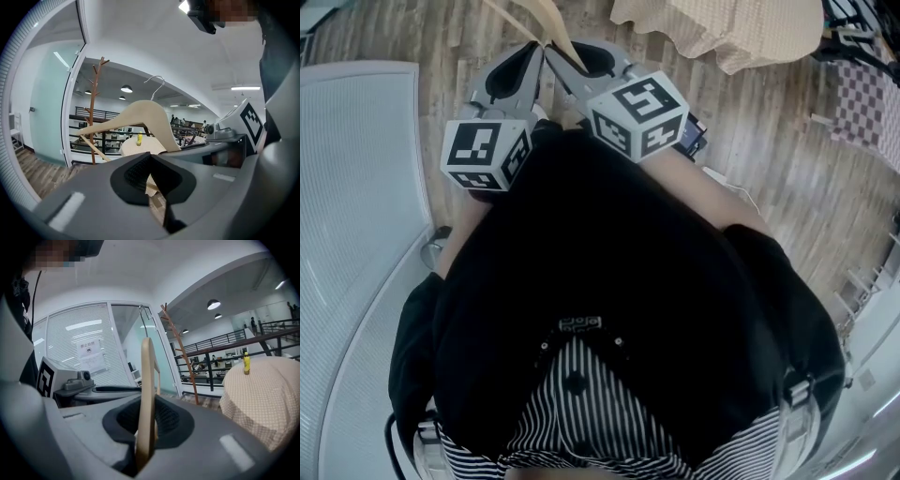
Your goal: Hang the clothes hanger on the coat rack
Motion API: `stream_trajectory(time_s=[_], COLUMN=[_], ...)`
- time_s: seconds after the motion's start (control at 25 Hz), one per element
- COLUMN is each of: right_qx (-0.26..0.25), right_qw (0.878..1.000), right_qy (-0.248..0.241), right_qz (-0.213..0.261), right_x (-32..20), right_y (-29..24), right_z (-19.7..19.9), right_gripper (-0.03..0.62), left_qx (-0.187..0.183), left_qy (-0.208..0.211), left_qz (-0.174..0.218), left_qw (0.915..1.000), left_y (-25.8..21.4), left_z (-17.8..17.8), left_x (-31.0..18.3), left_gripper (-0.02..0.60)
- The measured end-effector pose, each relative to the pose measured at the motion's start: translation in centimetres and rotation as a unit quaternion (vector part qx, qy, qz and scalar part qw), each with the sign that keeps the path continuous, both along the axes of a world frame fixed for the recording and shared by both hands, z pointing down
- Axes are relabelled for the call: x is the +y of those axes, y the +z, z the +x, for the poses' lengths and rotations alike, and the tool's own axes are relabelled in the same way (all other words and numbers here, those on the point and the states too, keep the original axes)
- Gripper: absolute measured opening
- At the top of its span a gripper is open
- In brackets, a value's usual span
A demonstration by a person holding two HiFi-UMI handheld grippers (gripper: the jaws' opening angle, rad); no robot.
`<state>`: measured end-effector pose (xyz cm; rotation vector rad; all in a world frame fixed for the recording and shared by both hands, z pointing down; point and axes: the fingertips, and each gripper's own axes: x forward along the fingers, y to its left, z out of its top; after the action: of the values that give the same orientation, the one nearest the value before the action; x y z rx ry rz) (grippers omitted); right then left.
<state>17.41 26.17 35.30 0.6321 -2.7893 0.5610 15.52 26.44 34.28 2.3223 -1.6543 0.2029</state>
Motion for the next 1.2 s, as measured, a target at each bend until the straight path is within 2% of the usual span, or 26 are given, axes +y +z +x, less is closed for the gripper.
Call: stream_trajectory(time_s=[0.28,0.72,1.2], right_qx=[0.013,0.011,0.012], right_qw=[1.0,0.998,1.0], right_qy=[0.028,0.061,0.014], right_qz=[0.001,0.008,0.017], right_x=[-2.7,-4.8,-4.6], right_y=[-0.6,-0.9,-1.0], right_z=[-4.4,-11.7,-20.4], right_gripper=[0.044,0.044,0.044], left_qx=[0.012,0.011,0.021], left_qy=[0.031,0.064,0.016], left_qz=[-0.001,0.011,0.019], left_qw=[0.9995,0.9978,0.9995], left_y=[-0.6,-0.9,-0.8], left_z=[-4.4,-11.7,-20.3], left_x=[-2.8,-4.8,-4.4], left_gripper=[0.003,0.002,0.003])
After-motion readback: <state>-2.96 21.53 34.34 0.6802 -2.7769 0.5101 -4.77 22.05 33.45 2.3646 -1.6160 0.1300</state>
